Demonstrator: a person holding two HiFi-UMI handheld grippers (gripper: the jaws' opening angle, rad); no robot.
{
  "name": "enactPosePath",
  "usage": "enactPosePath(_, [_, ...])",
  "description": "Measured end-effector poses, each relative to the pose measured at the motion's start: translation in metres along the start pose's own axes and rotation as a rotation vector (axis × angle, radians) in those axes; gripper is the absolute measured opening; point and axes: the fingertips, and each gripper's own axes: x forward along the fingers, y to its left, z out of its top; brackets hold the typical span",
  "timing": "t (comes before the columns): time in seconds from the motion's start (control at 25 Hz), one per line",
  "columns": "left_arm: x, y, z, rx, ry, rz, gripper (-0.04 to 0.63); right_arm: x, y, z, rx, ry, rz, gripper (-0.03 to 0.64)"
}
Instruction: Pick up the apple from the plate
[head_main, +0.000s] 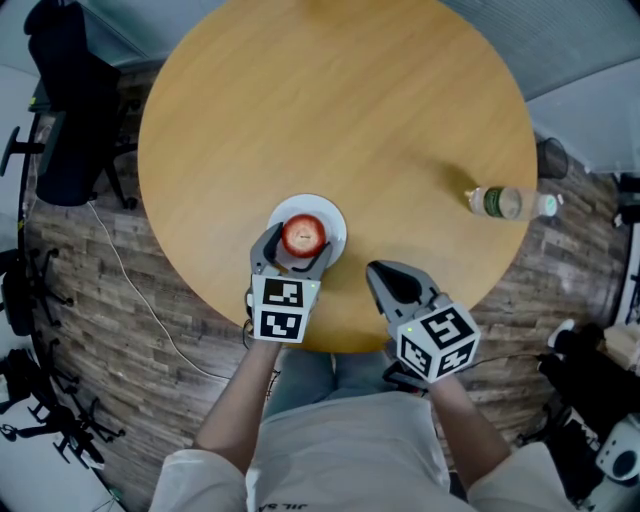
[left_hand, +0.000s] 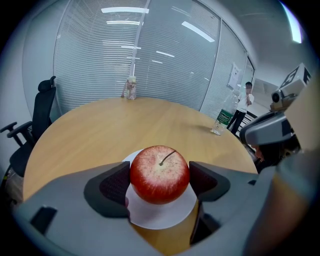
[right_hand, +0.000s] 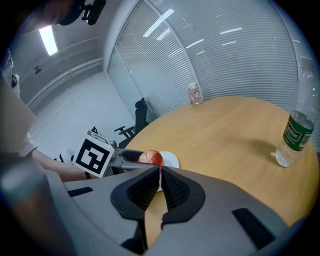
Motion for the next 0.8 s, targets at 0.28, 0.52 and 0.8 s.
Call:
enactPosePath(0.28, [-0.007,-0.004,0.003,0.003,-0.016,0.000,0.371,-0.004,0.002,0.003,-0.011,-0.011,0.006,0.035])
enactPosePath(0.52, [-0.026,-0.008,0.007,0.007,-0.039,0.000,0.371,-0.012,0.009,0.011,-0.033,-0.032,0.008,0.035])
enactPosePath(0.8, [-0.050,-0.013,0.015,-0.001,-0.073,0.011,0.371,-0.025,0.014,0.019,-0.064,-0.064,0.007,0.035])
